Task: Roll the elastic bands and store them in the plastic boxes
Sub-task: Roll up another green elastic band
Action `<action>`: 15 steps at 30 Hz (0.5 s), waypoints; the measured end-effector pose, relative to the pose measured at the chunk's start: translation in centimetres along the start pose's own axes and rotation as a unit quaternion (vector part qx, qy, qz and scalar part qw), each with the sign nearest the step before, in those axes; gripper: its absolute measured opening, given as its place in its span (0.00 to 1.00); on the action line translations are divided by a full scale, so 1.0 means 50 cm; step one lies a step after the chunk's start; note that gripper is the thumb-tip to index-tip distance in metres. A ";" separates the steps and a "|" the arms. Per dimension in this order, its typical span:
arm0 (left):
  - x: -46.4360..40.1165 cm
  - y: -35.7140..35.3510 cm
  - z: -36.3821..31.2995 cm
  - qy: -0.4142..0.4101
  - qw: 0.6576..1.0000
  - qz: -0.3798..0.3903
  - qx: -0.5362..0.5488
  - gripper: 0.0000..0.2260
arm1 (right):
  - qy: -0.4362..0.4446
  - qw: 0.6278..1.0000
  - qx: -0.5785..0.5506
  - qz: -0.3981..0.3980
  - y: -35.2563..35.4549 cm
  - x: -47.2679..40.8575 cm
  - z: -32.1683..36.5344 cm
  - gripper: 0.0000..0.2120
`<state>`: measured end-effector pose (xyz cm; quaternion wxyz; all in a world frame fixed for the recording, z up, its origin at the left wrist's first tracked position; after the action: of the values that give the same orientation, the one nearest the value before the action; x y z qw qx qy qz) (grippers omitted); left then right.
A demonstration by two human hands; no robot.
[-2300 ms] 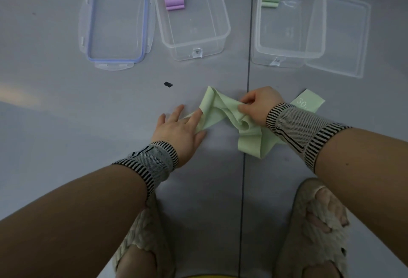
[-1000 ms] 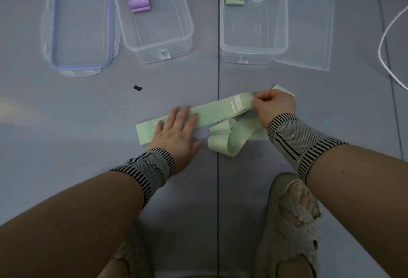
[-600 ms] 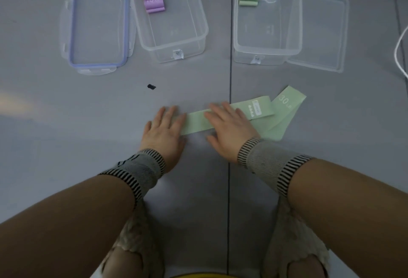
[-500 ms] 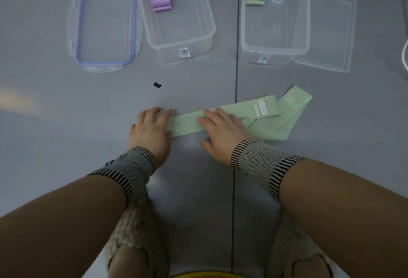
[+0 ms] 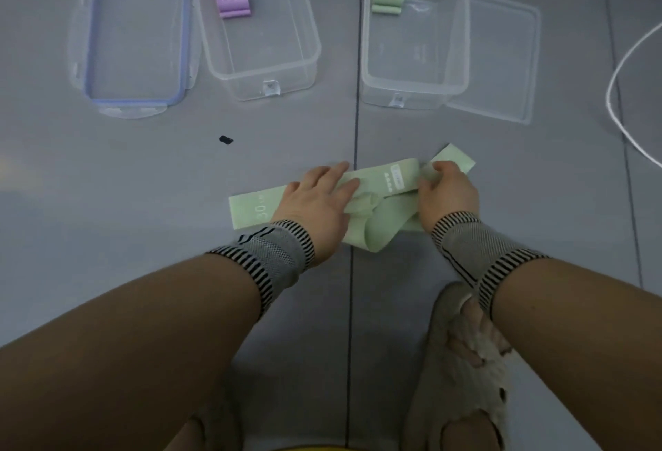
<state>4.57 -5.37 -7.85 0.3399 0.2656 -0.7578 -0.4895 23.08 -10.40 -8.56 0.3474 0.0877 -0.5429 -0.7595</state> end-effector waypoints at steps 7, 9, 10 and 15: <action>-0.052 -0.034 -0.080 -0.028 0.999 0.026 0.008 0.24 | -0.039 0.994 -0.026 0.097 0.003 -0.034 -0.011 0.19; -0.058 -0.038 -0.087 -0.024 0.999 0.028 0.019 0.24 | -0.018 0.990 -0.027 0.139 0.000 -0.032 -0.006 0.17; -0.061 -0.039 -0.089 -0.015 0.999 0.029 0.033 0.24 | -0.011 0.987 -0.043 0.156 0.002 -0.028 -0.003 0.15; -0.071 -0.025 -0.085 0.065 0.983 -0.043 0.165 0.21 | 0.008 0.971 -0.163 0.175 0.015 -0.007 0.017 0.19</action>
<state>10.17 -5.62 -8.68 0.3187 0.3817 -0.7925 -0.3532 23.25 -9.68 -7.64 0.4890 -0.0607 -0.4163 -0.7641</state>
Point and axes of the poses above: each hand's wrist, its own x-axis away from the middle knuckle, its own y-axis out of the back of the hand, z = x × y, the point moved 2 cm from there along -x, towards the middle knuckle, and after that the axes turned 10 degrees about -z, right-handed, at the moved point
